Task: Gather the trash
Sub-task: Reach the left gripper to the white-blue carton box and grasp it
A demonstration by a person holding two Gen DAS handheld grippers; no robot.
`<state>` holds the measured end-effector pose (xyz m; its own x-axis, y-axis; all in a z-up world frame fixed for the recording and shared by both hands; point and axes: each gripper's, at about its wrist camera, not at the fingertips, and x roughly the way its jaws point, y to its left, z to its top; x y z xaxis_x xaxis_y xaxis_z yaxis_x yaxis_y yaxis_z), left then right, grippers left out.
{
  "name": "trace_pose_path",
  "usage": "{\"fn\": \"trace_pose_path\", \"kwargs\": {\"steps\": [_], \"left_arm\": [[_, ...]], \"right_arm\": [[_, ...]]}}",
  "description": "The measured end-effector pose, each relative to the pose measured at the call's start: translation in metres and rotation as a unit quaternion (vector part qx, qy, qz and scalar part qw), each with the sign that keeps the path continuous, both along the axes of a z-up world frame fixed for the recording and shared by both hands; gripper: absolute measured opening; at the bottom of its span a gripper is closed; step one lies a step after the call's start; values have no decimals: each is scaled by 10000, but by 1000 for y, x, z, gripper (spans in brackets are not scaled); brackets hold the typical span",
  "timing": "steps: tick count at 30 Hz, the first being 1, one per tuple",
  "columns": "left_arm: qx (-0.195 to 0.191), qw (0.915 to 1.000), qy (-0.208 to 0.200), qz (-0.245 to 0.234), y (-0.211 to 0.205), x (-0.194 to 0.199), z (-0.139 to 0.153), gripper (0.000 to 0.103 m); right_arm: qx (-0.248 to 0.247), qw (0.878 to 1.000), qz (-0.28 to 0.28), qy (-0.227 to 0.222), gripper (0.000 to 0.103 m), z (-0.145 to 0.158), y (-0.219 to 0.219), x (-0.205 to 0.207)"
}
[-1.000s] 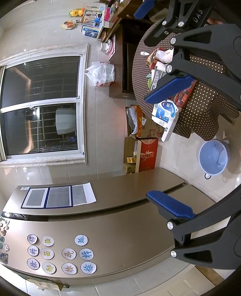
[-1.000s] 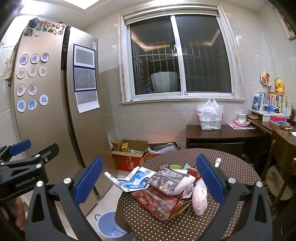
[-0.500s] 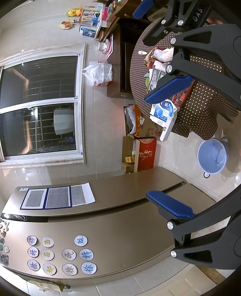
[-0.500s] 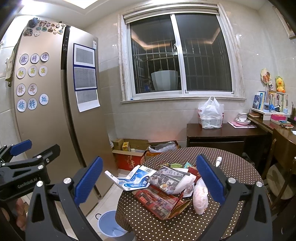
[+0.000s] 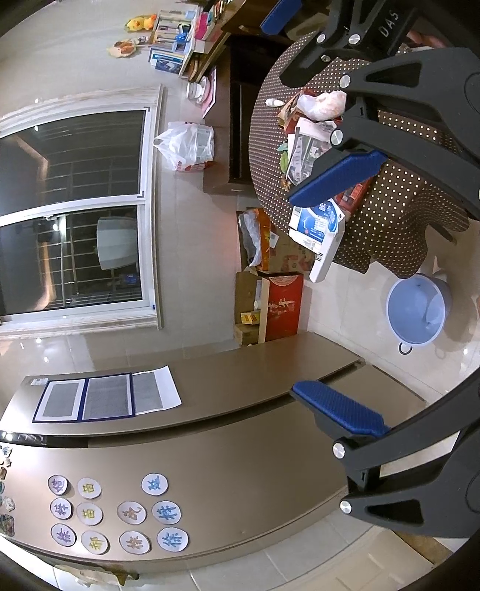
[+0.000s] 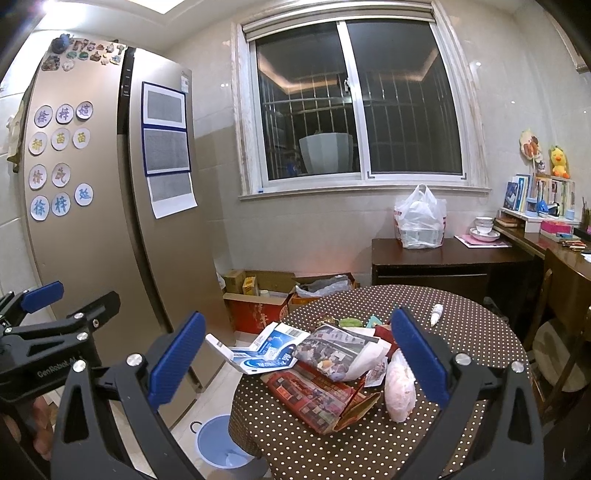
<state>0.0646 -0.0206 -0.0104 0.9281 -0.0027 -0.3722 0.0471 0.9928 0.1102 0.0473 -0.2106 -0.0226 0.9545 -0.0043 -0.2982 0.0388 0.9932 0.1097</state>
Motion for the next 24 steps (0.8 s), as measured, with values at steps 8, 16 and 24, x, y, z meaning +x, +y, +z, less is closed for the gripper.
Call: {"fn": "trace_pose_path", "kwargs": {"steps": [8, 16, 24], "left_arm": [[10, 9990, 415, -152, -8, 20, -18, 93], [132, 9930, 1103, -395, -30, 53, -59, 93], [472, 9800, 1765, -785, -64, 82, -112, 93]], "right_arm": [[105, 9994, -151, 300, 99, -20, -18, 15], [209, 9955, -465, 801, 99, -57, -50, 36], [341, 9869, -773, 1376, 99, -105, -88, 59]]}}
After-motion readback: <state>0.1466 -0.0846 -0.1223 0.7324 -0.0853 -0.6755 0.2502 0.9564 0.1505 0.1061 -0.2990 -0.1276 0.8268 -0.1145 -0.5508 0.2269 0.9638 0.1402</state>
